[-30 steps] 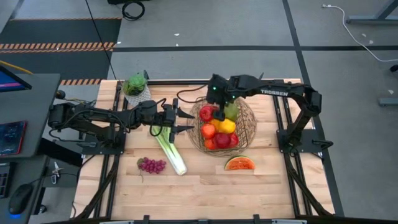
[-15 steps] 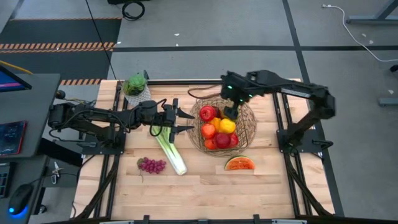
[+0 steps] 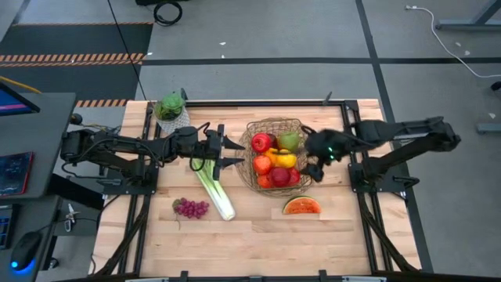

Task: Build produce basket
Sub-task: Put the green watermelon into the brown wire basket

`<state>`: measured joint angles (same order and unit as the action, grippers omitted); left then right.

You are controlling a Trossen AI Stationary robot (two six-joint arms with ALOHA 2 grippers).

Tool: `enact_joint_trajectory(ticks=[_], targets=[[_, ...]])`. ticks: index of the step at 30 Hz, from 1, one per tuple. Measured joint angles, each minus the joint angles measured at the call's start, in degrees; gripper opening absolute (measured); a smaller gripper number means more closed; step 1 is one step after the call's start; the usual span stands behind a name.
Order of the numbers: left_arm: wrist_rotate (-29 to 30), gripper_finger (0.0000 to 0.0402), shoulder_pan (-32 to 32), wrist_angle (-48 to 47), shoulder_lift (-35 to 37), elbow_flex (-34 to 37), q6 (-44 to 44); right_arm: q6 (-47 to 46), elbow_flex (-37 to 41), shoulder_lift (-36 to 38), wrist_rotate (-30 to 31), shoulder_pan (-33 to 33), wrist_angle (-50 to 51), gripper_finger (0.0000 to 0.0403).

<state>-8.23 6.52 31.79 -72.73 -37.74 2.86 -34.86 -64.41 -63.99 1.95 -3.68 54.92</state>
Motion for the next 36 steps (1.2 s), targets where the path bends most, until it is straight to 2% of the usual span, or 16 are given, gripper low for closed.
enact_joint_trajectory(ticks=[3,6,11,15,23,27,30,36], targets=[[0.01,0.019,0.02,-0.02,0.0,-0.02,-3.62,-6.26,3.14,2.74,1.33,-4.16,0.0,0.0398],[0.0,0.0188,0.0,-0.42,0.0,-0.03,-3.71,-9.32,6.66,4.38,0.49,-7.29,0.47,0.0398],[0.02,0.019,0.07,-3.21,0.0,-0.04,-2.41,-5.28,11.47,5.08,-5.46,-13.31,-1.34,0.0398],[0.02,0.0186,0.07,-3.41,-0.01,-0.04,-3.85,-7.58,15.73,4.93,0.45,-17.33,-4.5,0.0398],[0.05,0.0187,0.07,-2.37,0.0,-0.04,-11.64,-12.4,26.15,2.04,2.31,-23.92,-14.21,0.0398],[0.06,0.0187,0.07,-2.2,-0.02,-0.04,-15.91,-12.49,29.83,2.23,8.92,-27.0,-20.17,0.0398],[0.06,0.0188,0.07,-1.82,0.0,-0.04,-17.62,-11.65,33.16,2.16,13.93,-28.87,-26.2,0.0398],[0.65,0.0188,0.07,-0.37,-0.02,-0.04,-18.31,-10.12,40.38,2.16,15.59,-30.01,-40.87,0.0398]])
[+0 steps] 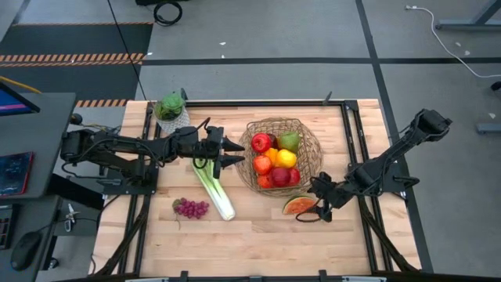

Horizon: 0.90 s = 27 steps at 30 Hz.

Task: Build produce basket
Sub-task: Put the green watermelon into the brown wire basket

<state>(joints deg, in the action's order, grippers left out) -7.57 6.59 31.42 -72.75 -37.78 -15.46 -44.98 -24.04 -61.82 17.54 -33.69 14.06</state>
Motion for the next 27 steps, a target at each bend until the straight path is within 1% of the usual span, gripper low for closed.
enact_joint_trajectory(ticks=[5,9,14,17,22,27], targets=[[0.04,0.0184,0.0,0.04,0.0,0.0,0.1,-1.36,5.53,0.0,-0.64,0.0,-11.44,0.0398],[0.07,0.0183,0.0,0.07,0.0,0.0,0.21,-1.71,7.74,0.0,-3.11,0.0,-15.55,0.0398],[0.07,0.0183,0.0,0.04,0.0,0.0,0.21,-2.88,8.25,-0.02,-4.82,-0.19,-17.92,0.0398],[0.07,0.0181,0.0,0.04,0.0,0.0,0.21,-2.81,8.22,-0.02,-4.8,-0.26,-18.87,0.0398],[0.07,0.0181,0.0,0.07,0.02,0.0,0.21,-6.53,8.22,-0.04,-3.38,-0.26,-18.76,0.0398],[0.07,0.0178,0.0,0.04,0.02,0.0,0.21,-12.18,8.22,-0.04,-2.8,-1.22,-18.77,0.0398]])
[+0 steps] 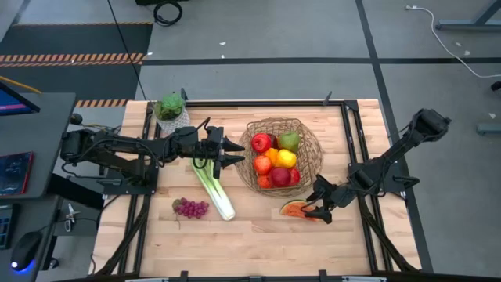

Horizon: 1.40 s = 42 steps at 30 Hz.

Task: Build produce basket
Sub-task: Put the green watermelon into the brown wire basket

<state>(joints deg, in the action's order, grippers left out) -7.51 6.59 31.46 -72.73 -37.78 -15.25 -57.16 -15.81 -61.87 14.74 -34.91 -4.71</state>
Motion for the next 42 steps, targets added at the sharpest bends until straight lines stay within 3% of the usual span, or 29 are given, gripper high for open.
enact_joint_trajectory(ticks=[13,19,26,35,42], targets=[[0.0,0.0176,0.0,0.0,-0.02,0.0,-0.02,-5.24,-0.02,-1.64,10.25,-5.69,-2.98,0.0398],[0.0,0.0177,0.0,0.0,0.0,0.02,-0.02,-2.64,-0.34,-9.41,11.4,-6.85,-9.35,0.0398],[0.0,0.0175,0.0,0.02,-0.02,0.02,-0.02,2.71,-7.16,-20.86,12.44,-6.91,-10.62,0.0398],[0.0,0.0174,0.0,0.0,-0.02,0.02,-0.02,10.0,-20.58,-35.56,12.16,-7.28,-0.64,0.0396],[0.0,0.0174,0.0,-0.04,-0.02,0.02,-0.02,12.03,-26.4,-39.85,12.64,-7.31,7.43,0.0397]])
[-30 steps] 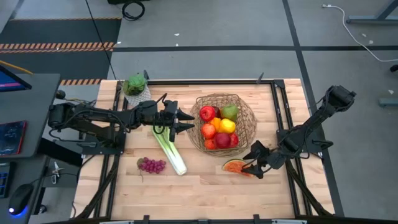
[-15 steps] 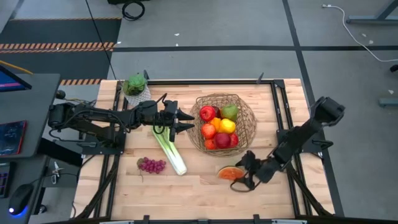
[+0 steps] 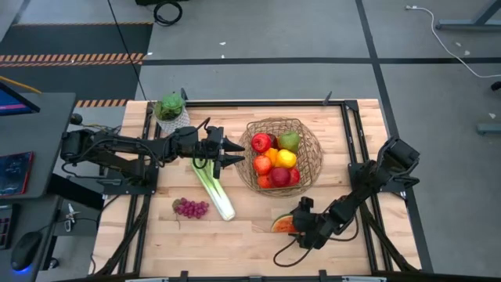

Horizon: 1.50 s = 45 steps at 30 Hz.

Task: Build produce basket
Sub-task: Put the green watermelon into the brown wire basket

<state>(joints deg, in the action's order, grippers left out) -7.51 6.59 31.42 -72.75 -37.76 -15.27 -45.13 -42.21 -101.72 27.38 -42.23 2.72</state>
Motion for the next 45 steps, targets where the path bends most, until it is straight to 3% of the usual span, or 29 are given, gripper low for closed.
enact_joint_trajectory(ticks=[18,30,45], targets=[[0.0,0.0174,-0.02,0.04,0.0,0.0,0.0,1.68,-0.14,-0.25,0.22,-0.08,0.18,0.0392],[0.0,0.0174,-0.02,0.04,0.0,0.0,-0.02,1.84,-0.12,-0.21,0.49,-0.01,0.98,0.0337],[0.0,0.0174,0.0,0.04,0.01,0.01,-0.02,-2.63,0.12,11.38,-6.97,2.26,10.01,0.0332]])
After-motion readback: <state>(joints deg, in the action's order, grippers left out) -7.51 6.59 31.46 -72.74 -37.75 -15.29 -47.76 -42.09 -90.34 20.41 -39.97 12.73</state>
